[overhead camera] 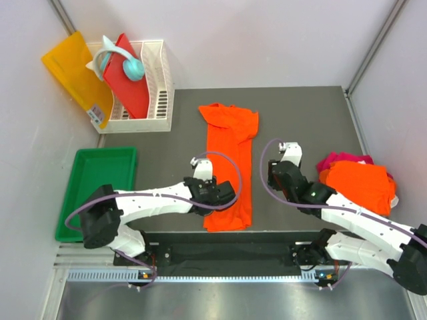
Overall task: Fold and stack the t-shirts
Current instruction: Grab the bottom of the folded rectangular tshirt with both arms, then fold the folded rectangular tshirt in 1/3 of the way
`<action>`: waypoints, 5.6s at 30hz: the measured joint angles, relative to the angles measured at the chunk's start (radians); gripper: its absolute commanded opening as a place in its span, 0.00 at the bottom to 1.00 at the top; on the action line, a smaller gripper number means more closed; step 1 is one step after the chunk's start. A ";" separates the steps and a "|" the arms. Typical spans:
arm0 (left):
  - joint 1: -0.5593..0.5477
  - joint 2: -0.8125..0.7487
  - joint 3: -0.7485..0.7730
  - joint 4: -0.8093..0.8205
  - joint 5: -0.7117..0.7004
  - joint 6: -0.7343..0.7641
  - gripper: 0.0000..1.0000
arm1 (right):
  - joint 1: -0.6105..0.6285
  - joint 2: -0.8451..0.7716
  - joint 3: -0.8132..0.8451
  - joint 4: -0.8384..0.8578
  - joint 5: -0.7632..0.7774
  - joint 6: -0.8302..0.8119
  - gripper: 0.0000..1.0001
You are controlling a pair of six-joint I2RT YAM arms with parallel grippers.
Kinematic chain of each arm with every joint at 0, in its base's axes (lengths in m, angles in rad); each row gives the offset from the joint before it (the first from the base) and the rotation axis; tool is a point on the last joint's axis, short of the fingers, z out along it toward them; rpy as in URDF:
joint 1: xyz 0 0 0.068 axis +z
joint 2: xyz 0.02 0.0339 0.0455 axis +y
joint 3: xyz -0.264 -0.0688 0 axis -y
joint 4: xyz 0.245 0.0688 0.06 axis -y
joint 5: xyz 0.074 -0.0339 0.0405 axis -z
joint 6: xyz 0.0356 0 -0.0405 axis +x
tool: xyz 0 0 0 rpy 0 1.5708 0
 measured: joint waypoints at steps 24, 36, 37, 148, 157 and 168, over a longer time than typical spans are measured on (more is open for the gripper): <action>-0.078 -0.342 -0.495 0.531 0.396 0.008 0.46 | 0.076 0.029 -0.064 -0.024 -0.052 0.114 0.55; -0.098 -0.312 -0.529 0.579 0.403 -0.064 0.31 | 0.088 0.035 -0.075 -0.033 -0.052 0.136 0.55; -0.099 -0.306 -0.529 0.587 0.404 -0.068 0.23 | 0.089 0.037 -0.075 -0.033 -0.051 0.137 0.54; -0.165 -0.345 -0.264 0.336 0.108 0.018 0.00 | 0.459 0.159 0.072 -0.314 0.192 0.616 0.00; 0.016 -0.264 -0.174 0.423 0.101 0.206 0.00 | 0.239 0.206 0.140 -0.149 0.141 0.349 0.00; 0.298 -0.086 -0.055 0.594 0.238 0.457 0.00 | 0.003 0.409 0.299 0.038 0.024 0.114 0.00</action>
